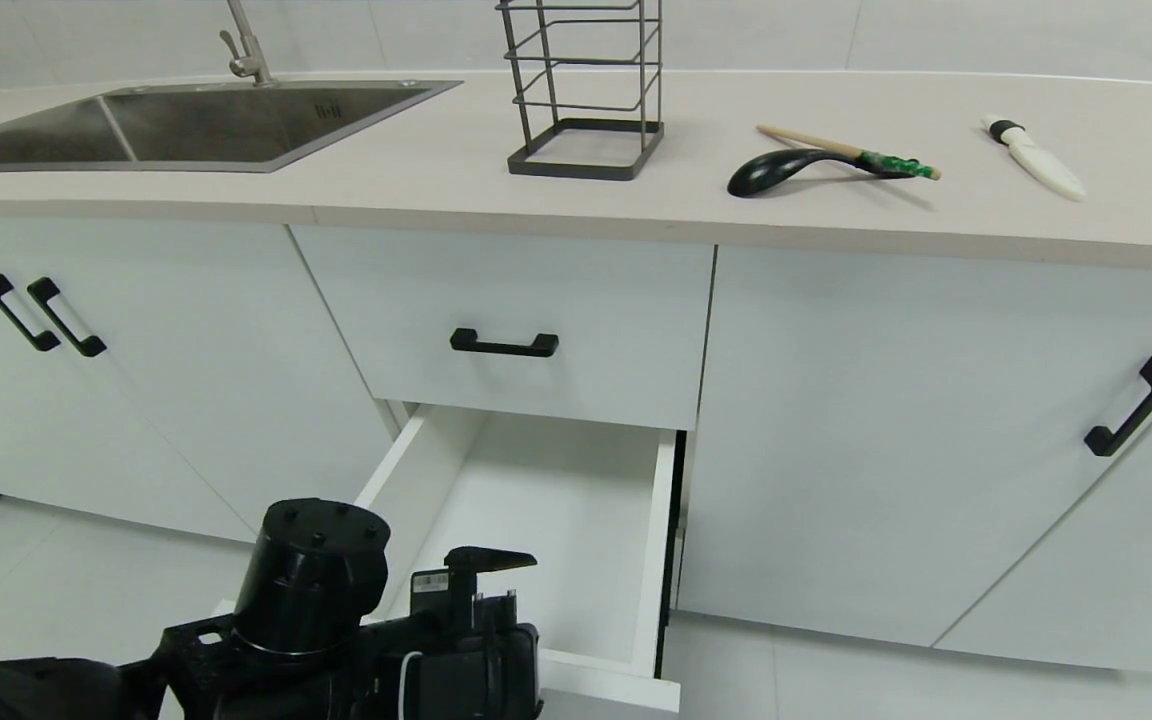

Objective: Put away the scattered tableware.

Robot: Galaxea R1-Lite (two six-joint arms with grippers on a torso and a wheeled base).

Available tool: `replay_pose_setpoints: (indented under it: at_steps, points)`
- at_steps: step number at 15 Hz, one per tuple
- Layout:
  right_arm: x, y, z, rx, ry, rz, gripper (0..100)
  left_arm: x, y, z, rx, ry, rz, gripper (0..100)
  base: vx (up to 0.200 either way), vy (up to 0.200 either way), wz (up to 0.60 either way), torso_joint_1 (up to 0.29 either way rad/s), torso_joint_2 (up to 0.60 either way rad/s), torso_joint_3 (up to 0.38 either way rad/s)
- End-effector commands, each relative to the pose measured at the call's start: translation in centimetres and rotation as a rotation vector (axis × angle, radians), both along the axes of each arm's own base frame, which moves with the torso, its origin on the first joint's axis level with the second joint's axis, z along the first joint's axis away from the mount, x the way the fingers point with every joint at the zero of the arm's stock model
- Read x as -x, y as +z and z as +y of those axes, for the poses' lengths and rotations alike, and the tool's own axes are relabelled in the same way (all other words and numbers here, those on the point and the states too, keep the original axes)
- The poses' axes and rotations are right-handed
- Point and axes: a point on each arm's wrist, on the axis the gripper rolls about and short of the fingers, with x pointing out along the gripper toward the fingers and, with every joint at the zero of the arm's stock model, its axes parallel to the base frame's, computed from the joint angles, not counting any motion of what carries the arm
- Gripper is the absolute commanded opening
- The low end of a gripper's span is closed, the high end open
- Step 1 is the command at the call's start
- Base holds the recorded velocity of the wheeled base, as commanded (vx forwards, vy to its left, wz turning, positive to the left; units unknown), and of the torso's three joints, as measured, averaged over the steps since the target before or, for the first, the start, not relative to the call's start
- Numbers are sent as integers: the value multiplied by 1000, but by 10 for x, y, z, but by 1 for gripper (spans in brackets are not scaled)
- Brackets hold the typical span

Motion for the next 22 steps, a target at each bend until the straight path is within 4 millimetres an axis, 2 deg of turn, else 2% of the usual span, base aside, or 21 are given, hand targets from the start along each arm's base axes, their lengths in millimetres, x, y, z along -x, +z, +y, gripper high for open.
replay_pose_setpoints:
  at_steps: [1, 5, 7, 11, 13, 15, 17, 19, 20, 22]
  points:
    - [0, 0, 0, 0, 2, 0, 0, 1, 4, 1, 12, 1, -18, 100, 0, 0, 0, 0, 0, 0]
    - [0, 0, 0, 0, 2, 0, 0, 10, 9, 7, 28, -7, -31, 100, 0, 0, 0, 0, 0, 0]
    - [0, 0, 0, 0, 0, 0, 0, 20, 24, 13, 83, -9, -70, 100, 0, 0, 0, 0, 0, 0]
    - [0, 0, 0, 0, 0, 0, 0, 39, 66, 29, 407, 192, -12, 100, 0, 0, 0, 0, 0, 0]
    - [0, 0, 0, 0, 0, 0, 0, 37, 87, 31, 605, 329, 78, 100, 0, 0, 0, 0, 0, 0]
    - [0, 0, 0, 0, 2, 0, 0, 24, 110, 35, 754, 410, 145, 100, 0, 0, 0, 0, 0, 0]
    - [0, 0, 0, 0, 2, 0, 0, 16, 107, 54, 808, 426, 223, 100, 0, 0, 0, 0, 0, 0]
    - [0, 0, 0, 0, 0, 0, 0, 8, 99, 85, 833, 480, 242, 100, 0, 0, 0, 0, 0, 0]
    - [0, 0, 0, 0, 0, 0, 0, 8, 95, 99, 850, 510, 208, 100, 0, 0, 0, 0, 0, 0]
    - [0, 0, 0, 0, 0, 0, 0, 23, 88, 109, 897, 501, 100, 100, 0, 0, 0, 0, 0, 0]
